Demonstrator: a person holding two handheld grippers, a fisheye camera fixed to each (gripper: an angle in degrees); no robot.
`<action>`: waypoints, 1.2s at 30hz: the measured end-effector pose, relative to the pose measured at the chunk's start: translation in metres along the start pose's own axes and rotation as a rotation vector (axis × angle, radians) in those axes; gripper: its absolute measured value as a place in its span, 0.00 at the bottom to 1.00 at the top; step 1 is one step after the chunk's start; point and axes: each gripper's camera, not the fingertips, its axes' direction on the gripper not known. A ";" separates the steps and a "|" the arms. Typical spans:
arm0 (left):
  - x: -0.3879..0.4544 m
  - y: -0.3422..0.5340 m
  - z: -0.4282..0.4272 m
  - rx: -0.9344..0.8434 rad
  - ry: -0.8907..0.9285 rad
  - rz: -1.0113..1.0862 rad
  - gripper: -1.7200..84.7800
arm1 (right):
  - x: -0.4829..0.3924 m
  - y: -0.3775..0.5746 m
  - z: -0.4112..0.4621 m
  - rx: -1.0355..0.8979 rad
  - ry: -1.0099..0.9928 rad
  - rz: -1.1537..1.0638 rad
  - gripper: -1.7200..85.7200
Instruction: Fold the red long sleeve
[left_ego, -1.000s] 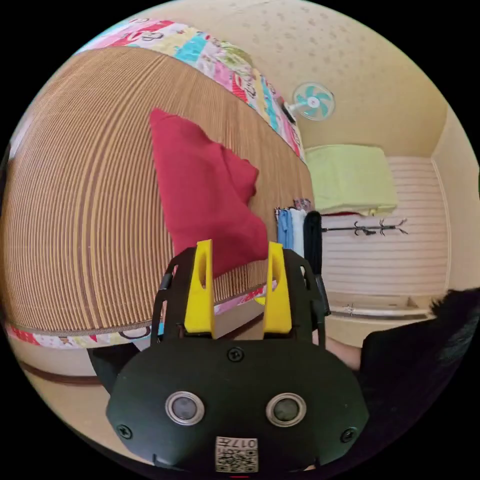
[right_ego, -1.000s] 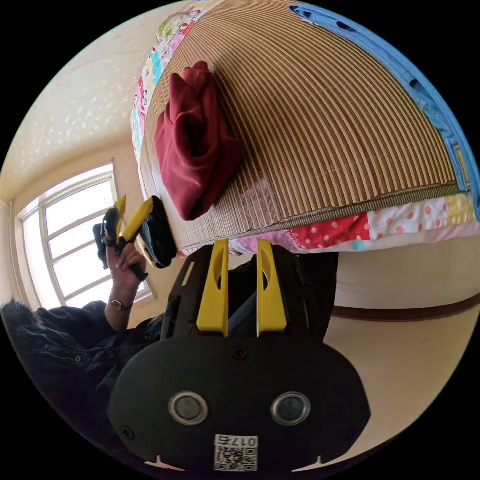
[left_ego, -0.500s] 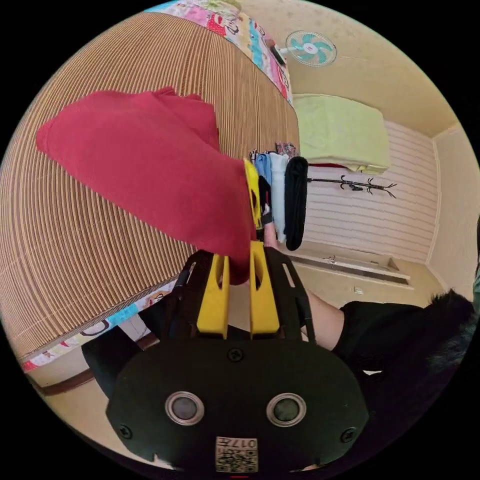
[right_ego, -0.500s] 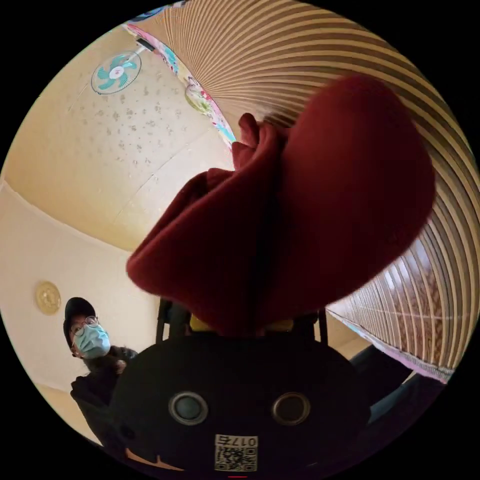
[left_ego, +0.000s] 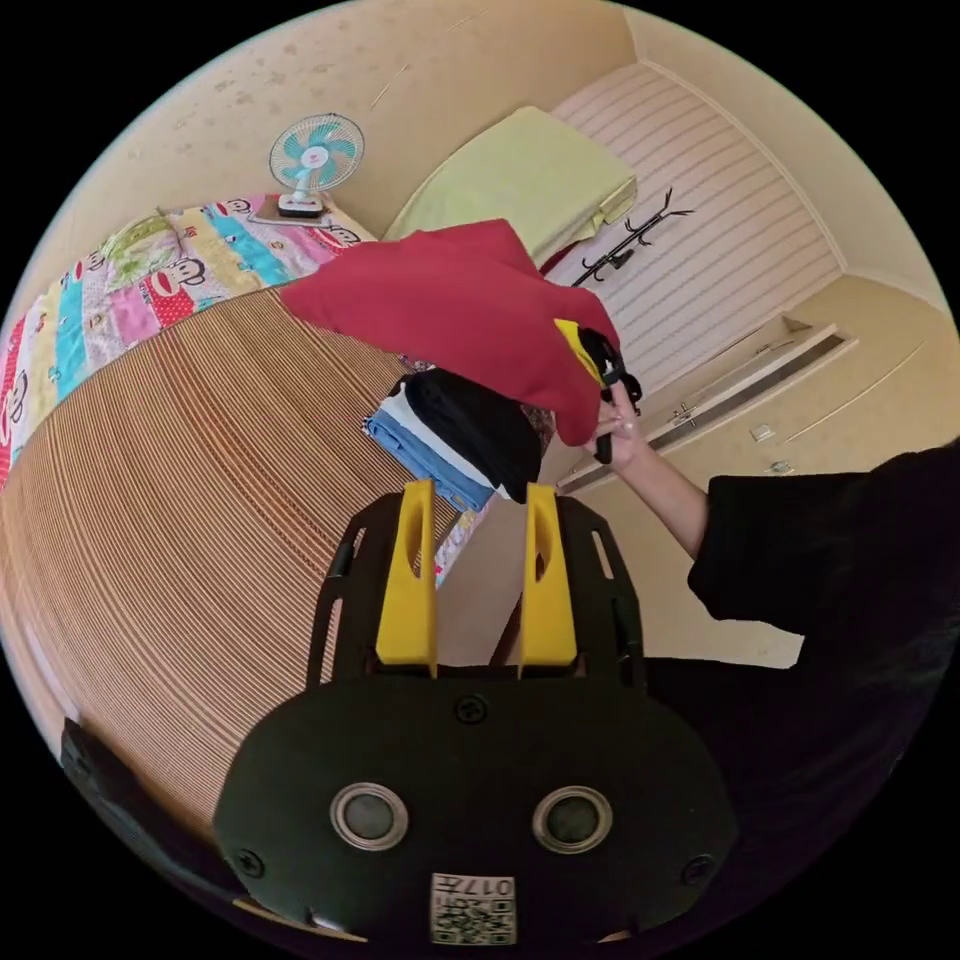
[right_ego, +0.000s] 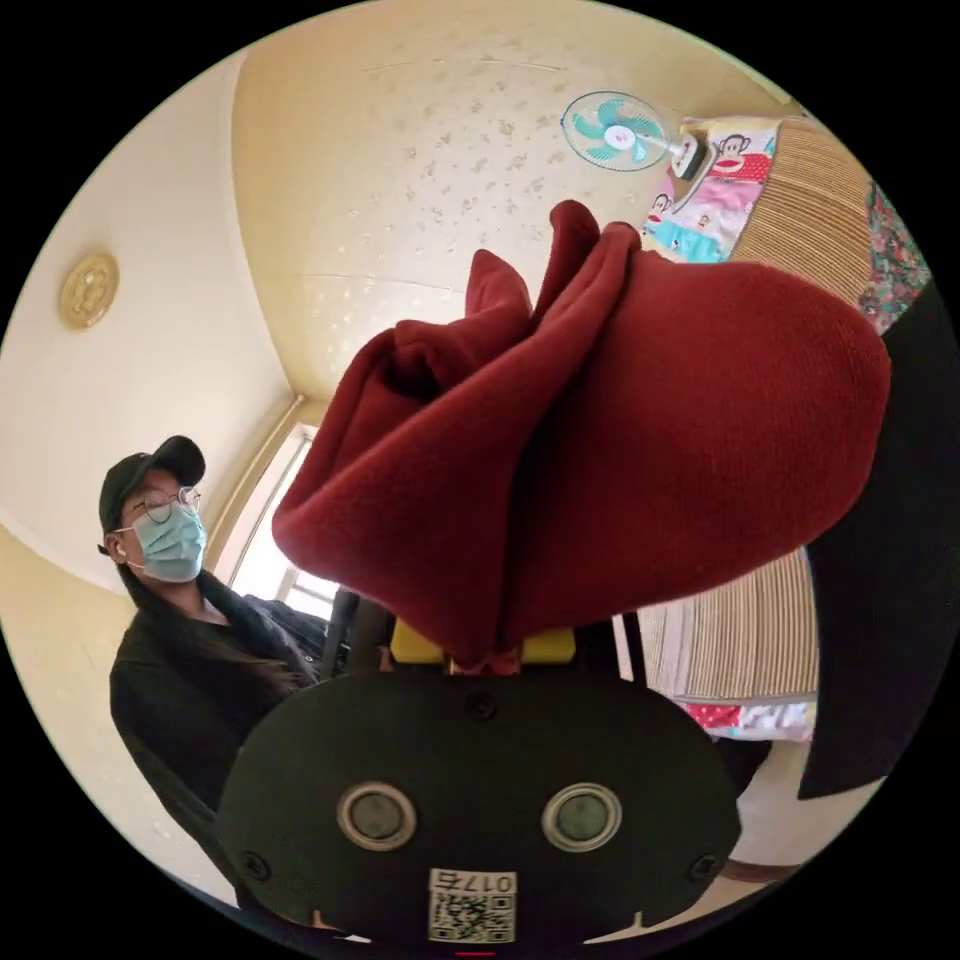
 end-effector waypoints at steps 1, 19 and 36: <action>-0.015 0.009 0.000 -0.001 0.019 -0.068 0.17 | 0.012 0.005 -0.015 0.016 0.061 0.016 0.16; -0.219 0.329 -0.266 0.223 -0.594 -1.039 0.17 | 0.143 0.269 0.205 -0.335 0.673 0.548 0.10; -0.216 0.198 -0.134 -0.036 -0.589 -0.652 0.29 | 0.194 0.314 0.496 -0.638 1.048 -0.012 0.29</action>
